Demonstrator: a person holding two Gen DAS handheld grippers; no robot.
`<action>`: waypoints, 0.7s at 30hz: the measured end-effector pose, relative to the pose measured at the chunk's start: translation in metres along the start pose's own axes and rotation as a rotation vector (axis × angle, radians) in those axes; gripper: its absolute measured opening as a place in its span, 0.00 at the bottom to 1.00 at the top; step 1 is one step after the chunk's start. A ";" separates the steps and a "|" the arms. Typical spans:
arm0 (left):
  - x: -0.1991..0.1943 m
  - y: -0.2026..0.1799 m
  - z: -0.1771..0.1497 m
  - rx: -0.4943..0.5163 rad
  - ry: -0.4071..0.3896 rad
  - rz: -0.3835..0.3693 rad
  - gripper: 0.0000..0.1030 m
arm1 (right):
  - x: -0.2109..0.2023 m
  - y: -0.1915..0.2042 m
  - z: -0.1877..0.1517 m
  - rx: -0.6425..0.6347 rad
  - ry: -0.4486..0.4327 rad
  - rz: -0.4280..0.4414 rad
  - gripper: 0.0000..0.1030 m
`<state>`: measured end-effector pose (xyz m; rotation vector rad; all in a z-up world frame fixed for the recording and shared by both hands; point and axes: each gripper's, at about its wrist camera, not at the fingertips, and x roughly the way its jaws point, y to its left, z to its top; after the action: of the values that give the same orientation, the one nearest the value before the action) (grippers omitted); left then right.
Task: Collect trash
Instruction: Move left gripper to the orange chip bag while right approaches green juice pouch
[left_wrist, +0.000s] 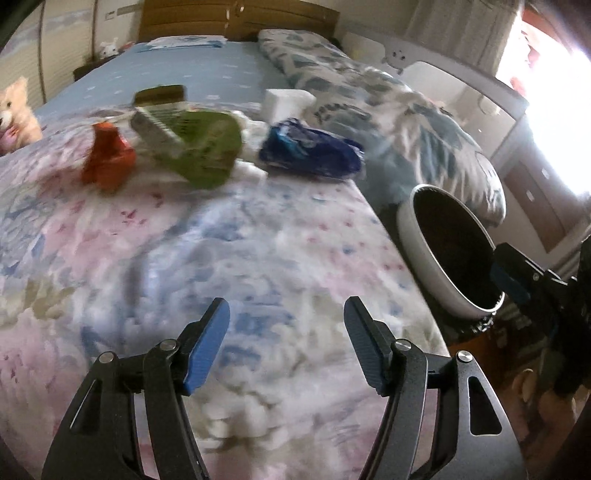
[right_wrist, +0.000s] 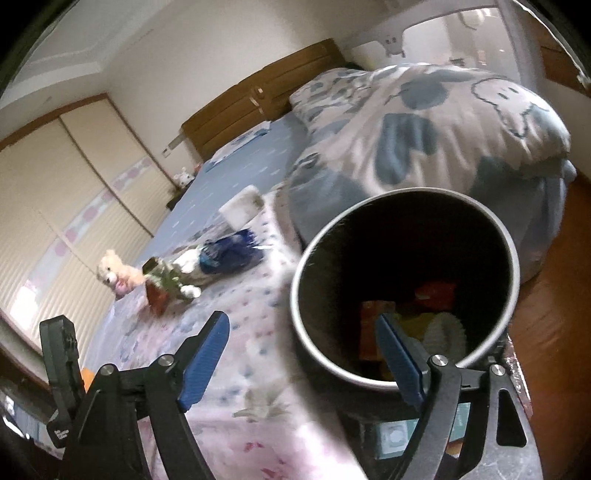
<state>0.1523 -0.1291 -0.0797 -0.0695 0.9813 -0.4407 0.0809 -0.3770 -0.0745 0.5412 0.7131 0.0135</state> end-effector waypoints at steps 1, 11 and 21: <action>-0.001 0.004 0.000 -0.006 -0.004 0.005 0.64 | 0.003 0.005 0.000 -0.011 0.006 0.004 0.80; -0.010 0.039 -0.001 -0.055 -0.031 0.062 0.67 | 0.028 0.046 -0.005 -0.099 0.046 0.051 0.85; -0.018 0.074 -0.003 -0.107 -0.046 0.101 0.68 | 0.046 0.077 -0.012 -0.151 0.074 0.087 0.86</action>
<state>0.1657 -0.0538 -0.0855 -0.1258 0.9586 -0.2927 0.1213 -0.2960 -0.0731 0.4283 0.7541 0.1681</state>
